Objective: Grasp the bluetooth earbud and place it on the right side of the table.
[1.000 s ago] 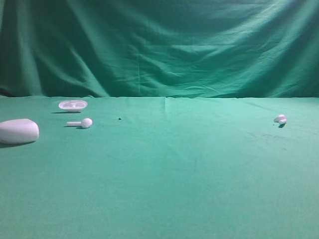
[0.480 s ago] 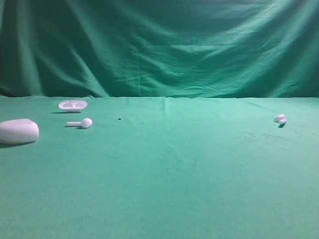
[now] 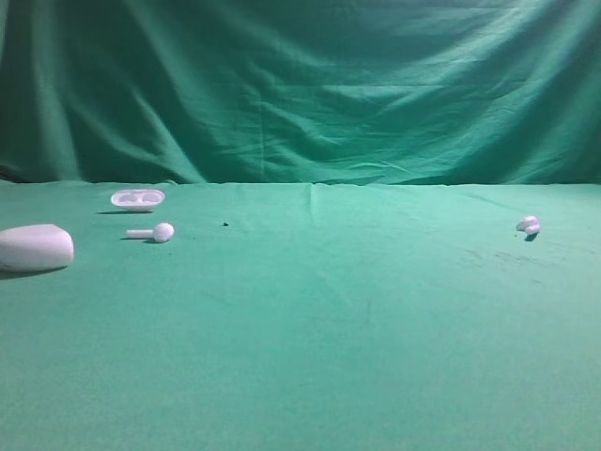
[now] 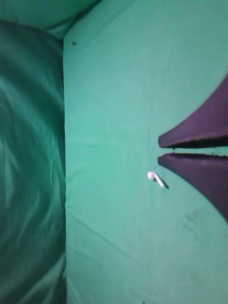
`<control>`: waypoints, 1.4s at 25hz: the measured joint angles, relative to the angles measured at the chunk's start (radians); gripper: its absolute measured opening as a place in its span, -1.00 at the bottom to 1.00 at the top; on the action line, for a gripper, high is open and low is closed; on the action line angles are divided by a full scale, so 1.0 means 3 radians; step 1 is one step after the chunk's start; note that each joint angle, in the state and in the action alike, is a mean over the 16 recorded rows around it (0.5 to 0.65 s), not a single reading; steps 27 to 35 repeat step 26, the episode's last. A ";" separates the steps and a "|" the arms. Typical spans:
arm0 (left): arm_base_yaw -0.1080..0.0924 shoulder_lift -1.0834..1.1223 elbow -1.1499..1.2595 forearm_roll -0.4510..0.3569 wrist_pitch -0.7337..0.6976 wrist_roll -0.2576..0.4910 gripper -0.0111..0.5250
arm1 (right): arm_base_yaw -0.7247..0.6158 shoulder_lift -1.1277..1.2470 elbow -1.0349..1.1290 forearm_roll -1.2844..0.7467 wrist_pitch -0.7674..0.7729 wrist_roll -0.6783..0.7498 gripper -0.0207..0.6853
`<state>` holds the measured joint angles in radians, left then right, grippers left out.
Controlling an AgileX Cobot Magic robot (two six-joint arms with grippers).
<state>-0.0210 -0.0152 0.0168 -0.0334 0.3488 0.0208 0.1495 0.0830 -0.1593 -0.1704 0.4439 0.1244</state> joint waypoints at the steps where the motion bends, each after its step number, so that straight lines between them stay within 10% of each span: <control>1: 0.0000 0.0000 0.0000 0.0000 0.0000 0.0000 -0.96 | -0.0044 -0.0058 0.0090 0.0002 -0.0034 0.0000 -0.94; 35: 0.0000 0.0000 0.0000 0.0000 0.0000 0.0000 -0.96 | -0.0156 -0.0319 0.0601 0.0081 -0.0154 0.0020 -0.94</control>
